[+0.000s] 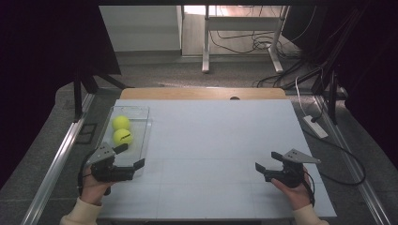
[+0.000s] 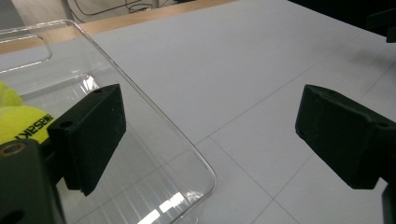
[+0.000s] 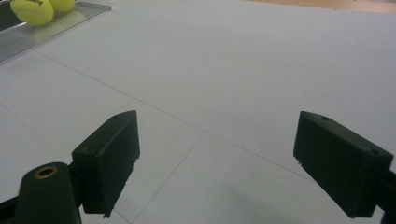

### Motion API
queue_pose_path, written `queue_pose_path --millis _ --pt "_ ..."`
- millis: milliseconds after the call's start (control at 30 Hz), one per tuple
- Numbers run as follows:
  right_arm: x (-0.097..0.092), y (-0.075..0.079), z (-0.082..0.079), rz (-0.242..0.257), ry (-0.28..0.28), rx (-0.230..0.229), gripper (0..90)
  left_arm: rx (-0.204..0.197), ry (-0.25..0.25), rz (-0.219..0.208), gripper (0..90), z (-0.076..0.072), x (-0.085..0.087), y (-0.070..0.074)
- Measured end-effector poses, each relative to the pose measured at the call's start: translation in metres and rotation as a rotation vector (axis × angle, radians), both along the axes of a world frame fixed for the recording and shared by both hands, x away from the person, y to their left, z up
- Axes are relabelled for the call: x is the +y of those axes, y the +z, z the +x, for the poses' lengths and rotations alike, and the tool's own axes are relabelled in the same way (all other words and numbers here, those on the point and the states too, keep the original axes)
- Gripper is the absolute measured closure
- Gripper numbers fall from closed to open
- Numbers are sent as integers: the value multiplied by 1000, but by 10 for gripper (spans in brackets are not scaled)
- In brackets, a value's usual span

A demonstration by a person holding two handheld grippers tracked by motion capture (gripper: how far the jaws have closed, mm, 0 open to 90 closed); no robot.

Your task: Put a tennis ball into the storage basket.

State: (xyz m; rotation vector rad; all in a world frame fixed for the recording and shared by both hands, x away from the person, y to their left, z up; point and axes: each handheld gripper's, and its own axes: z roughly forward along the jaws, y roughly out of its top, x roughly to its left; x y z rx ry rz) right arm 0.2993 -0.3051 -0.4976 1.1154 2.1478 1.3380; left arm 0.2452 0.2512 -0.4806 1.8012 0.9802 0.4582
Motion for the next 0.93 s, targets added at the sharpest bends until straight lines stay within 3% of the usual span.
queue_pose_path --millis 367,933 --pt "-3 2 -1 0 -8 -9 147 -12 -24 2 94 -3 -4 -4" --pt "-7 3 -1 12 -10 -7 146 1 -21 6 92 2 -9 -7"
